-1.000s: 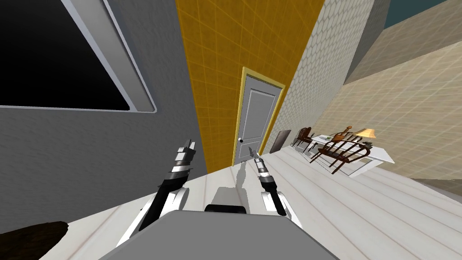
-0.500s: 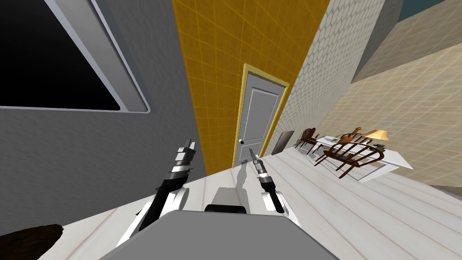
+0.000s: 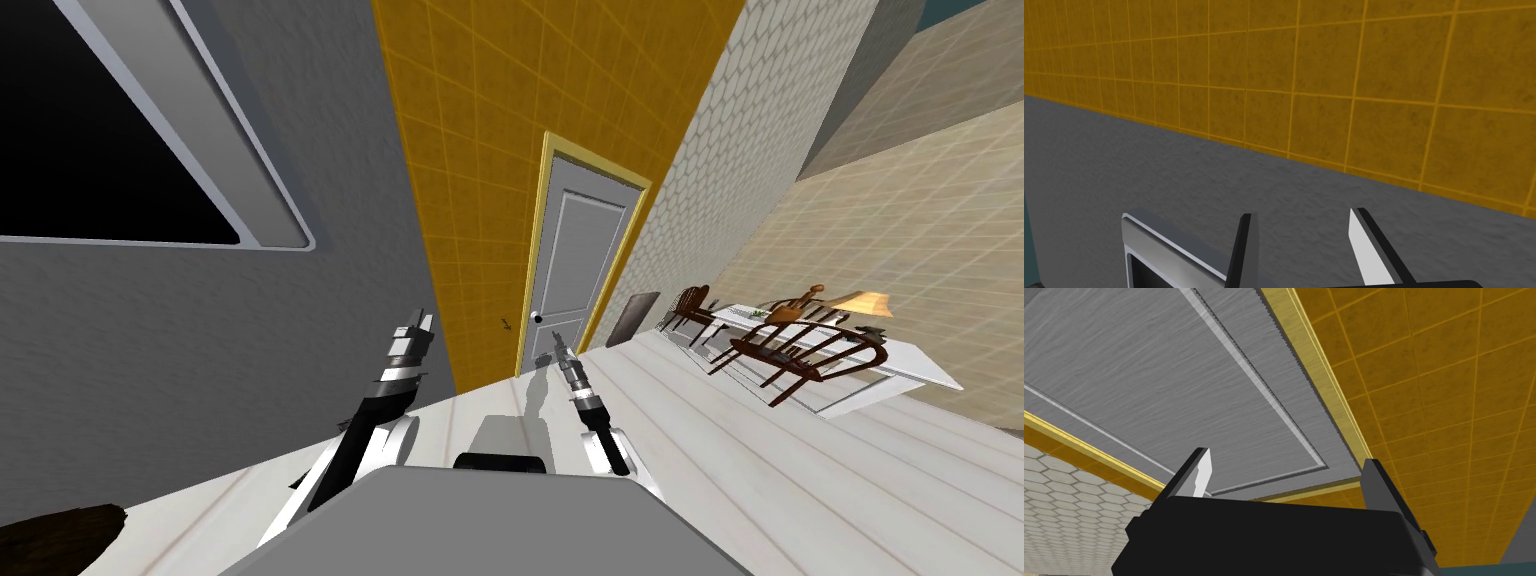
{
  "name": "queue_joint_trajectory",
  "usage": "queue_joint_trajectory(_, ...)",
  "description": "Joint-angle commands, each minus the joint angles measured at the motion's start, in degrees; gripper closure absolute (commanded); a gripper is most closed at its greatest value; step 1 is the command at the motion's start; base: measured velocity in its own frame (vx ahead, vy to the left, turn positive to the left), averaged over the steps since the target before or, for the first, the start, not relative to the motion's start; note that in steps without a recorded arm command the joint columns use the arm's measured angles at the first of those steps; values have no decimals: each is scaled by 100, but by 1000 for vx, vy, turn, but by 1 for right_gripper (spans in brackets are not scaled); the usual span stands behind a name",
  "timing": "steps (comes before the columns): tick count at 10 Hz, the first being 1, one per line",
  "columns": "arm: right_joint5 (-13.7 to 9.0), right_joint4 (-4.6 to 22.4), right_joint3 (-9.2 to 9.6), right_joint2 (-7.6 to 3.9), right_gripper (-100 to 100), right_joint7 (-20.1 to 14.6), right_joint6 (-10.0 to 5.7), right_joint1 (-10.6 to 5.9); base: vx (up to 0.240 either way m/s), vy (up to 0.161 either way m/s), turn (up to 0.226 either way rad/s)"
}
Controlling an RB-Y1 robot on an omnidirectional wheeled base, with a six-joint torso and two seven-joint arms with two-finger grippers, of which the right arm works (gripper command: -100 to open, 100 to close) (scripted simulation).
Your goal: Pull the door open
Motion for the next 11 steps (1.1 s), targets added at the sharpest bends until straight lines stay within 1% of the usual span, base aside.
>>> queue_joint_trajectory(1,57,266,-34,-44,-100,188,-75,-100,94,-31,29)
queue_joint_trajectory(4,158,748,-92,-104,-100,519,-240,-241,99,-14,32)
queue_joint_trajectory(5,158,748,-92,-104,-100,519,-240,-241,57,-21,11)
queue_joint_trajectory(11,354,1675,-205,-212,-100,1157,-559,-513,87,-23,28)
